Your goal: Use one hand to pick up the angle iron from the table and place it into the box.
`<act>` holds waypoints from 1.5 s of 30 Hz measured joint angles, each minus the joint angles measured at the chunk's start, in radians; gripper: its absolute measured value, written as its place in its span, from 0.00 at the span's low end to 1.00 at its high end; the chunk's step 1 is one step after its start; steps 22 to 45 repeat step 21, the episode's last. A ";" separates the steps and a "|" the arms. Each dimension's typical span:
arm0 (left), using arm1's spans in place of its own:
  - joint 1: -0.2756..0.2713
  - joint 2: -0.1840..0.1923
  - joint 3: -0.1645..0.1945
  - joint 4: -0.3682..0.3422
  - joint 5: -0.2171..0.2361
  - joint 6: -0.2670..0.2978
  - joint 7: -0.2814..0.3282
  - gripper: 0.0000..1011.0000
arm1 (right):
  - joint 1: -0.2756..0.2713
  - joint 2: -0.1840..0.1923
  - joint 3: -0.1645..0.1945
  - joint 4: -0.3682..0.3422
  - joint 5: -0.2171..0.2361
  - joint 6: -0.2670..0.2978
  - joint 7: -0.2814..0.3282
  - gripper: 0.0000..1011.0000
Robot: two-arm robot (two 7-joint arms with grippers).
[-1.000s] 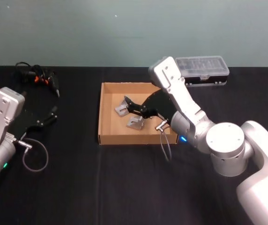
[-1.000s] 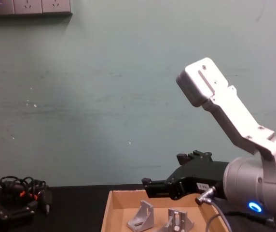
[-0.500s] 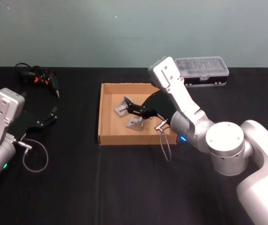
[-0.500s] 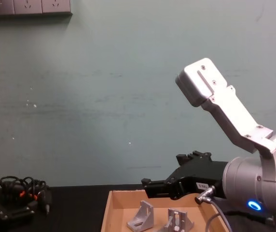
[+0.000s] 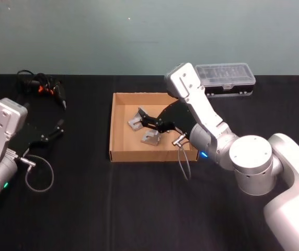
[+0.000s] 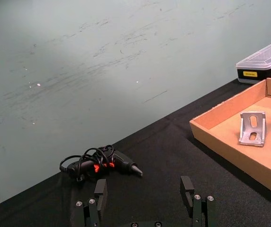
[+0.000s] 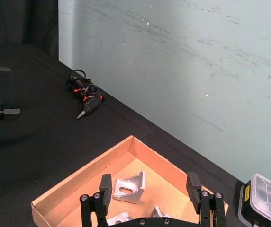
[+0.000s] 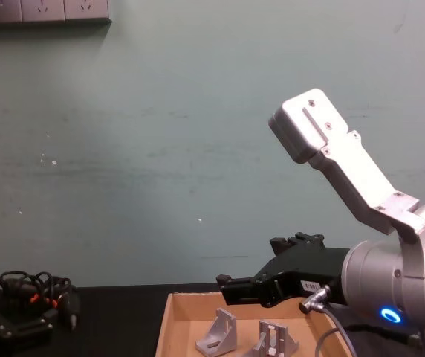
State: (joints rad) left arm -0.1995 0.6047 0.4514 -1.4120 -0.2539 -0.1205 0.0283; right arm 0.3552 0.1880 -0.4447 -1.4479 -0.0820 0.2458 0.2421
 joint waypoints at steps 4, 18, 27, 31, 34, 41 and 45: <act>0.000 0.000 0.000 0.000 0.000 0.000 0.000 1.00 | 0.000 0.000 0.000 0.000 0.001 0.001 0.000 0.99; 0.000 0.000 0.000 0.000 0.000 0.000 0.000 1.00 | 0.001 0.000 0.000 0.000 0.001 0.002 0.001 0.99; 0.000 0.000 0.000 0.000 0.000 0.000 0.000 1.00 | 0.001 0.000 0.000 0.000 0.001 0.002 0.001 0.99; 0.000 0.000 0.000 0.000 0.000 0.000 0.000 1.00 | 0.001 0.000 0.000 0.000 0.001 0.002 0.001 0.99; 0.000 0.000 0.000 0.000 0.000 0.000 0.000 1.00 | 0.001 0.000 0.000 0.000 0.001 0.002 0.001 0.99; 0.000 0.000 0.000 0.000 0.000 0.000 0.000 1.00 | 0.001 0.000 0.000 0.000 0.001 0.002 0.001 0.99; 0.000 0.000 0.000 0.000 0.000 0.000 0.000 1.00 | 0.001 0.000 0.000 0.000 0.001 0.002 0.001 0.99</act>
